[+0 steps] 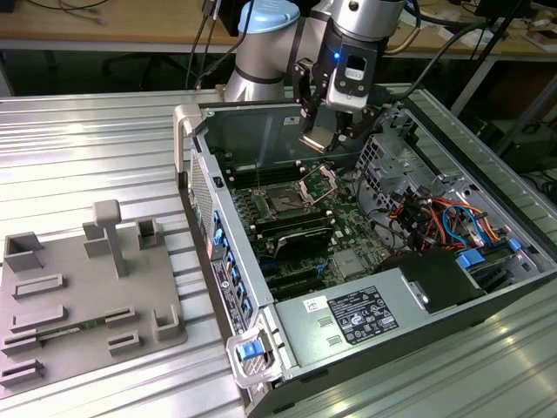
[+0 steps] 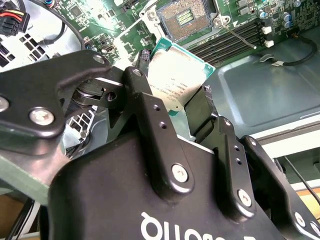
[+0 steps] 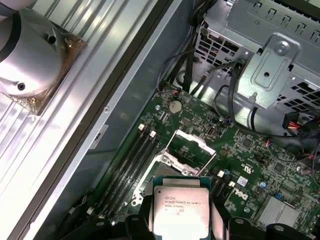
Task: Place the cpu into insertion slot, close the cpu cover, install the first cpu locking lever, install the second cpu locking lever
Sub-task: 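Place the cpu into insertion slot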
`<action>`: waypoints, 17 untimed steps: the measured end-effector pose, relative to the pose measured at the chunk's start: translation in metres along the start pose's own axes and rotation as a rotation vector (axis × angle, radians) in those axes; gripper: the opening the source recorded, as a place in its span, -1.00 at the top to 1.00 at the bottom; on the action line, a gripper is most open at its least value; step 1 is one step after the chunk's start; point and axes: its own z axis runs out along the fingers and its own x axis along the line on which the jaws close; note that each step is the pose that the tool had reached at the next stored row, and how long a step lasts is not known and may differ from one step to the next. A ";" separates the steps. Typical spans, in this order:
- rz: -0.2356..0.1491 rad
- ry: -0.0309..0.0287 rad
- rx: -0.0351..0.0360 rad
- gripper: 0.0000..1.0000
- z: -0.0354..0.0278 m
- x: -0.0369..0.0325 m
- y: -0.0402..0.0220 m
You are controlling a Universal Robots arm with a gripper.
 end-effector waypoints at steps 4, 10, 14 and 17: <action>0.013 -0.0012 -0.0003 -0.09 0.0001 0.0000 0.0000; 0.036 -0.0033 -0.0007 -0.09 0.0002 0.0000 0.0000; 0.058 -0.0052 -0.0011 -0.09 0.0004 0.0000 0.0000; 0.073 -0.0066 -0.0015 -0.09 0.0005 0.0000 0.0000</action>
